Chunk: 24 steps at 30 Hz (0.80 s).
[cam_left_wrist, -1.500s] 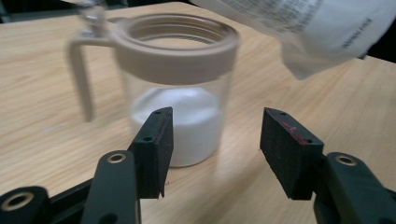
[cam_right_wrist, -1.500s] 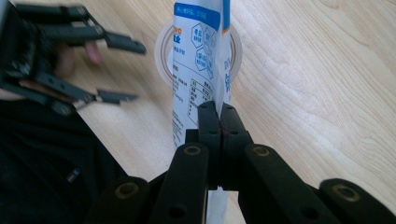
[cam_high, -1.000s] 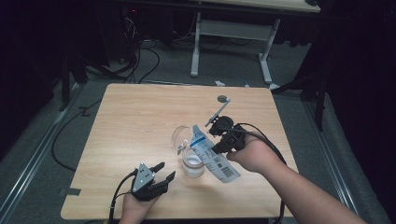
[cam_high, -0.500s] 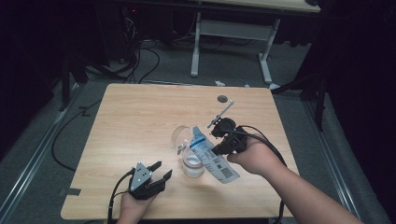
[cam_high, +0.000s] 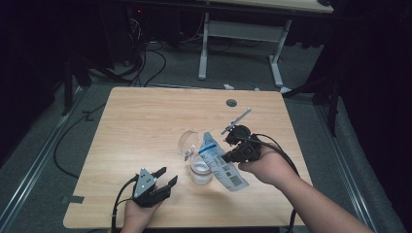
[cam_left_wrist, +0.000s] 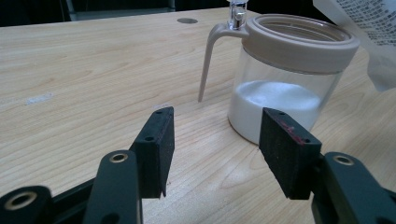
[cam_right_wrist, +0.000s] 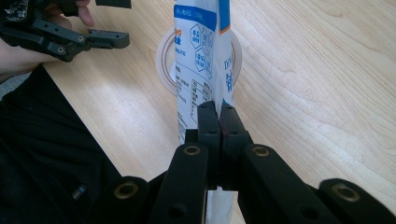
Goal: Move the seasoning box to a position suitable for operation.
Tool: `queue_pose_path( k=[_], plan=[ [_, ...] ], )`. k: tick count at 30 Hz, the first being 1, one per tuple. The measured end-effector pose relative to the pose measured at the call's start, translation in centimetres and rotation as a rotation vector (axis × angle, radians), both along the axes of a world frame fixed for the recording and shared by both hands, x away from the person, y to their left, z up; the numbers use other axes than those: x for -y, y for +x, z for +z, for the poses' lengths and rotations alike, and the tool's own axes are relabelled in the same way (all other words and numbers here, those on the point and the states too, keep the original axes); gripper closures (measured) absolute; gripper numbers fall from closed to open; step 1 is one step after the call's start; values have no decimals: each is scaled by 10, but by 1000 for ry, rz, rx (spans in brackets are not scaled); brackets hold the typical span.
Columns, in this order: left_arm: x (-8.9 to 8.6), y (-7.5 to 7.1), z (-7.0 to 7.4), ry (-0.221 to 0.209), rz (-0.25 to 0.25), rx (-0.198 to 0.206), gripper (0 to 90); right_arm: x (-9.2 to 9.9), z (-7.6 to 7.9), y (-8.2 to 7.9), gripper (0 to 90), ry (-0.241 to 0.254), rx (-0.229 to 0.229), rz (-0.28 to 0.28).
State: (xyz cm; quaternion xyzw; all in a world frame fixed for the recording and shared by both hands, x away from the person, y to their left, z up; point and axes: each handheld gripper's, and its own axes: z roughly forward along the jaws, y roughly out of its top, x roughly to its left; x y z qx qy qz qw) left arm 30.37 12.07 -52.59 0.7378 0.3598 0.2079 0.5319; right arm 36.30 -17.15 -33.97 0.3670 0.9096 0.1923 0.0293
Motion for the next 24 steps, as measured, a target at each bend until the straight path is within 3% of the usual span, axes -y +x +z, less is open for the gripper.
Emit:
queue_pose_path(
  k=[24],
  plan=[
    [-1,1,-1,-4,3,-6,460,1,3,2,899,-28,-7,1]
  ],
)
